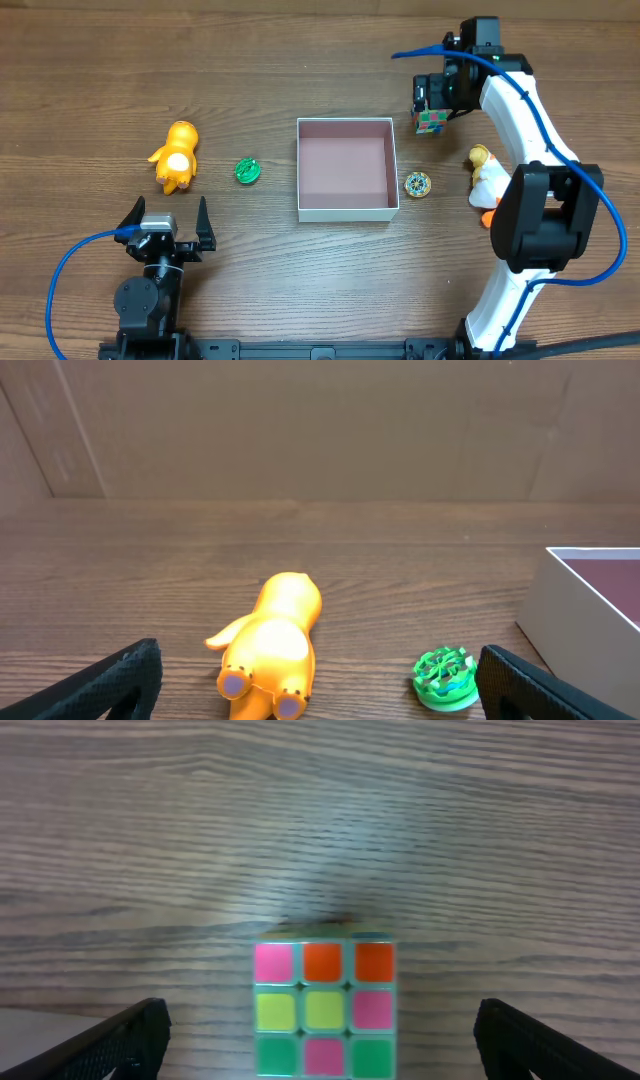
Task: Pack container
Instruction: 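Lower the right gripper onto the Rubik's cube and close on it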
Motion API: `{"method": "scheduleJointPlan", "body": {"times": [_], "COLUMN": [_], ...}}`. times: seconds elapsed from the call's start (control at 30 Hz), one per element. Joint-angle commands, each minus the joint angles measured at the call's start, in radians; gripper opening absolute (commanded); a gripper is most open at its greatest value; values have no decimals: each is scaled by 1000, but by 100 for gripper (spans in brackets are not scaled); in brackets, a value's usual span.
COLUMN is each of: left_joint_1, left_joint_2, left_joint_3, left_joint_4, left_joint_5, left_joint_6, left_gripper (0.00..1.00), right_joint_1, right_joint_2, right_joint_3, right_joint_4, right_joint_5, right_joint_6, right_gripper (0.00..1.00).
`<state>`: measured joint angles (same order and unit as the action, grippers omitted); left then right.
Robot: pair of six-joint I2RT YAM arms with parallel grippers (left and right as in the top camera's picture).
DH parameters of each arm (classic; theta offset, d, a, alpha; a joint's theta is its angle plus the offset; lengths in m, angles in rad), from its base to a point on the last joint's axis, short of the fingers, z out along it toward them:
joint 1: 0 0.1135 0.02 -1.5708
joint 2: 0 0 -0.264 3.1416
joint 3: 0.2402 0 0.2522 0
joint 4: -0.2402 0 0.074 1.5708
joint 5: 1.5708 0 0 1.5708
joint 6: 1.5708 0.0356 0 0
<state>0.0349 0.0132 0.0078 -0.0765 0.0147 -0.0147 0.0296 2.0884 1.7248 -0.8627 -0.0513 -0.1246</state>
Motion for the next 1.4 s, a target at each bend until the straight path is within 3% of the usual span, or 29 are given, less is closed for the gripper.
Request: {"method": "scheduleJointPlan", "body": {"times": [0.0,1.37], "left_joint_1": [6,6], "left_joint_2": [-7,-7], "left_joint_3": [-3,-3], "left_joint_4": [-1,-1], "left_joint_5": [-6,-6], "left_joint_6": [23,23], "left_gripper": [100,100], "right_joint_1": [10,10], "right_joint_2": [29,130], "right_joint_3": [-3,-3], "right_joint_4": [3,-20], "right_joint_5": [6,10], "right_joint_6": [-21,-32], "right_gripper": [100,100]}}
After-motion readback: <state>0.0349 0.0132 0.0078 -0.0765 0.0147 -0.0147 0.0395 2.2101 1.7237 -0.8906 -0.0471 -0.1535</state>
